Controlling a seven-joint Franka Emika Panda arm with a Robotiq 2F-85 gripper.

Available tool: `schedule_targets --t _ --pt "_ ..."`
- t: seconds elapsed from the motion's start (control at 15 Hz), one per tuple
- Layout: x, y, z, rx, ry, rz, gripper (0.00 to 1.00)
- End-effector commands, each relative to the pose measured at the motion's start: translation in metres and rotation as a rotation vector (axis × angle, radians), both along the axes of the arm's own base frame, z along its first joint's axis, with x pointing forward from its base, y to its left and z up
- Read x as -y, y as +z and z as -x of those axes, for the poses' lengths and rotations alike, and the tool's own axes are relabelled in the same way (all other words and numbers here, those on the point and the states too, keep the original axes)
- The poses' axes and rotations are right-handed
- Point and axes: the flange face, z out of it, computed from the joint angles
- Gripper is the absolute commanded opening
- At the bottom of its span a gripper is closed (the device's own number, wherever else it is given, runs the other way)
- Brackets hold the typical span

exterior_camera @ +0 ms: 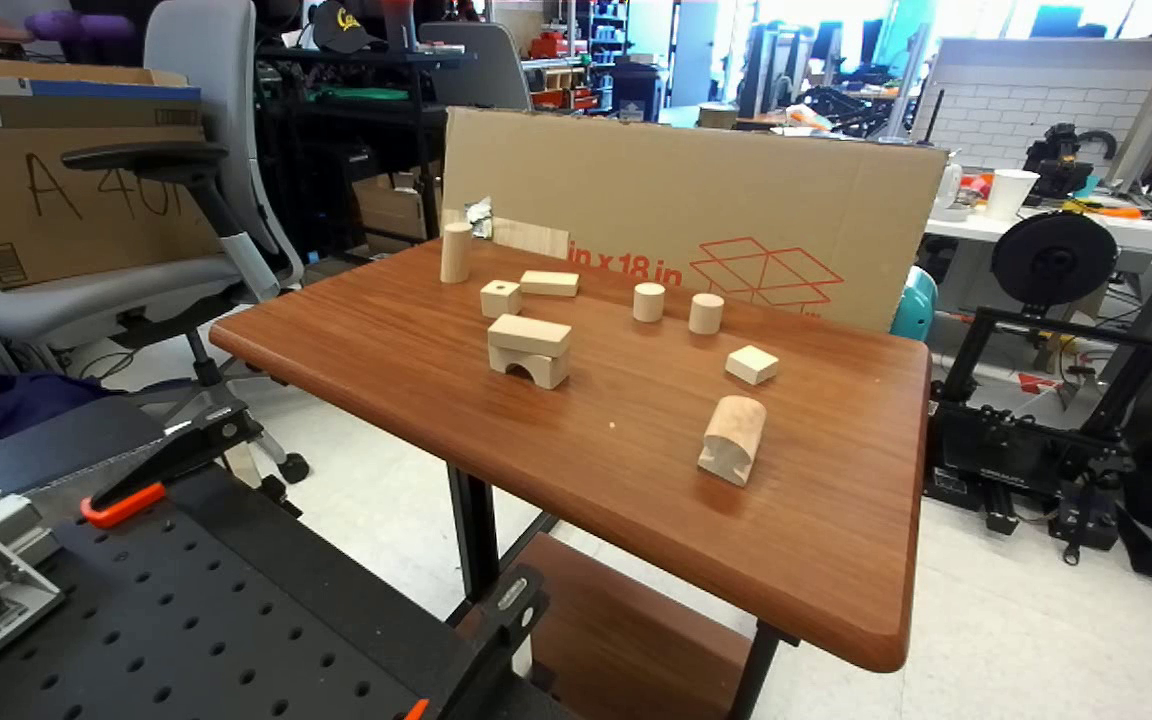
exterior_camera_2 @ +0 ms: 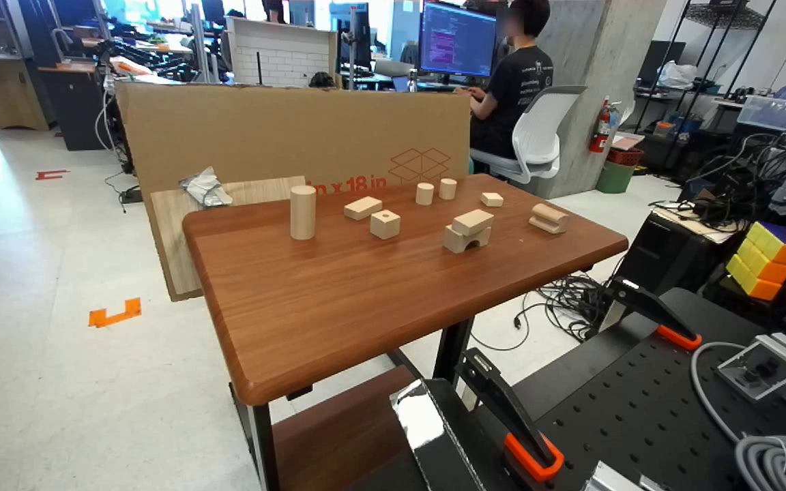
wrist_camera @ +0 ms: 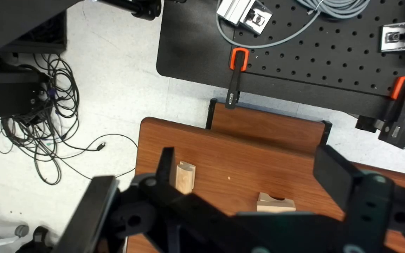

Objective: Pick up the object on the table and place it on the other objects

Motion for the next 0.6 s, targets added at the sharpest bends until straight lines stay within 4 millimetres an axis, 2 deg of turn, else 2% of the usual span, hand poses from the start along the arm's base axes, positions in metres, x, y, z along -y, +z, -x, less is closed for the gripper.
schedule_targets --t 0.0,0.2,0.53 --pt "0.005 -0.005 -0.013 0.027 -0.003 -0.023 1.00" --pt "0.012 -0.014 -0.030 0.088 -0.028 -0.055 1.00" --pt "0.022 -0.036 -0.072 0.184 -0.087 -0.102 1.00"
